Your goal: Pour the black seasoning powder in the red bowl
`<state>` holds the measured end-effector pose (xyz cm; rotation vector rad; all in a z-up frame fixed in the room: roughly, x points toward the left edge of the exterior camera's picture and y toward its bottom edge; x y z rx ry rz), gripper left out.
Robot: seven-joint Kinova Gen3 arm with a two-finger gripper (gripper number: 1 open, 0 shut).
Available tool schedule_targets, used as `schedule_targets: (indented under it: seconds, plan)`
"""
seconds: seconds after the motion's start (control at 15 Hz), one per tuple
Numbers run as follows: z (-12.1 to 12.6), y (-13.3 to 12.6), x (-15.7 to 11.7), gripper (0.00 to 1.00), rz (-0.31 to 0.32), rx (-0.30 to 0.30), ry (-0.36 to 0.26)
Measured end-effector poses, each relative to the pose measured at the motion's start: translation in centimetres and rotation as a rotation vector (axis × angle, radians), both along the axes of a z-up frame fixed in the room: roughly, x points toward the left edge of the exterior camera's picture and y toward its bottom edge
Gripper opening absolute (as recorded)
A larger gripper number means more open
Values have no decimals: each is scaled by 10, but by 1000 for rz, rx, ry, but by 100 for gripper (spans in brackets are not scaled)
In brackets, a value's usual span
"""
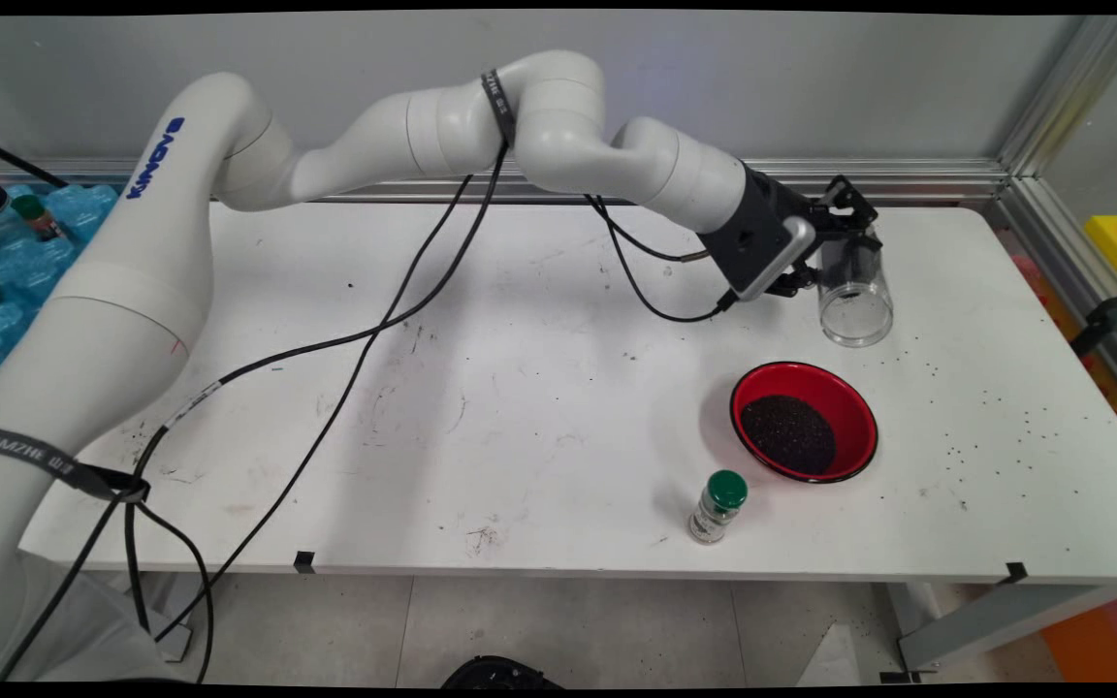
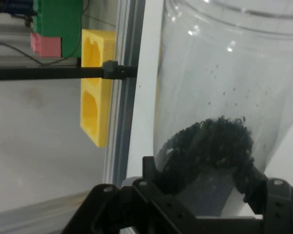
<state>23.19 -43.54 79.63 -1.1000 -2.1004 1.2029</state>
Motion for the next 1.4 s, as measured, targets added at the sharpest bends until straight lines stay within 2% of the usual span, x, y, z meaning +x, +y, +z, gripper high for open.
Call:
schedule_targets:
  seconds: [0.67,0.93,1.4]
  plan:
    - [-16,-1,-17,0,-85,-196,-97]
    - [-21,-1,-20,0,-106,-253,-122]
    - [-27,2,-24,0,-126,-318,-147]
